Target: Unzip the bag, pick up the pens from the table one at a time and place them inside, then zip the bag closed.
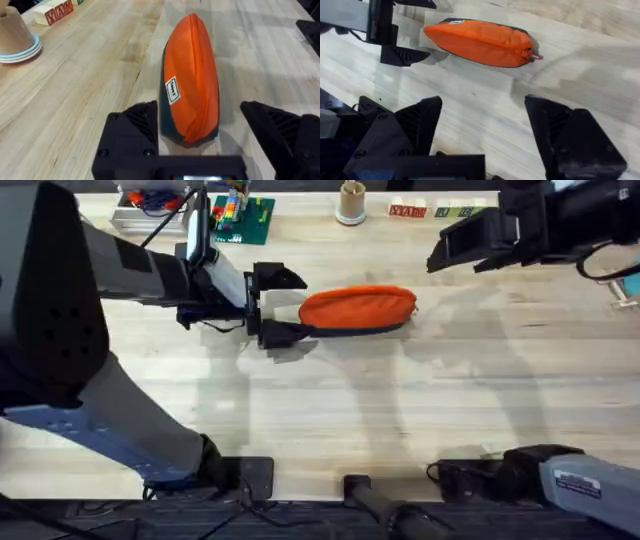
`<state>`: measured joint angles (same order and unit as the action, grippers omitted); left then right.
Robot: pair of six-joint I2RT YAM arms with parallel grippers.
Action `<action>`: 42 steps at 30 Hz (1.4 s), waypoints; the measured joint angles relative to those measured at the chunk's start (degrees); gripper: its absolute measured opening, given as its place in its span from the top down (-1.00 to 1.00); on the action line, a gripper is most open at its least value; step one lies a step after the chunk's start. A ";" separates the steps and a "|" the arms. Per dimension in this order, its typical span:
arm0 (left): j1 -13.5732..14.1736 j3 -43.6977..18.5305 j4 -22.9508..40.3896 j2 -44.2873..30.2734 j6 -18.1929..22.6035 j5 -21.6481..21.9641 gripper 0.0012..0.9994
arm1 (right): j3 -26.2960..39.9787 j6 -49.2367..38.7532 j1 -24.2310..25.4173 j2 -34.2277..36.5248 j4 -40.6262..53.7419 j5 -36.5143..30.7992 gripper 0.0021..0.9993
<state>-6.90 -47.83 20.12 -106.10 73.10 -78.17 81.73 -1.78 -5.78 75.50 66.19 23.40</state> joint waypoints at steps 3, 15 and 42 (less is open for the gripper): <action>0.00 0.00 -0.05 0.00 -0.01 0.25 -0.99 | 0.00 0.00 0.01 0.00 0.00 0.00 -0.99; -0.79 -0.39 4.26 1.10 -0.02 4.02 -0.99 | 0.00 -0.04 0.00 0.00 0.02 0.00 -0.99; -1.14 -2.16 12.31 40.16 -47.76 32.08 -0.99 | 0.00 -3.91 0.00 0.00 8.22 -0.01 -0.99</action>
<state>-8.03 -50.00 32.42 -65.94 25.34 -46.09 81.73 -5.69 -5.78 75.50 74.41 23.38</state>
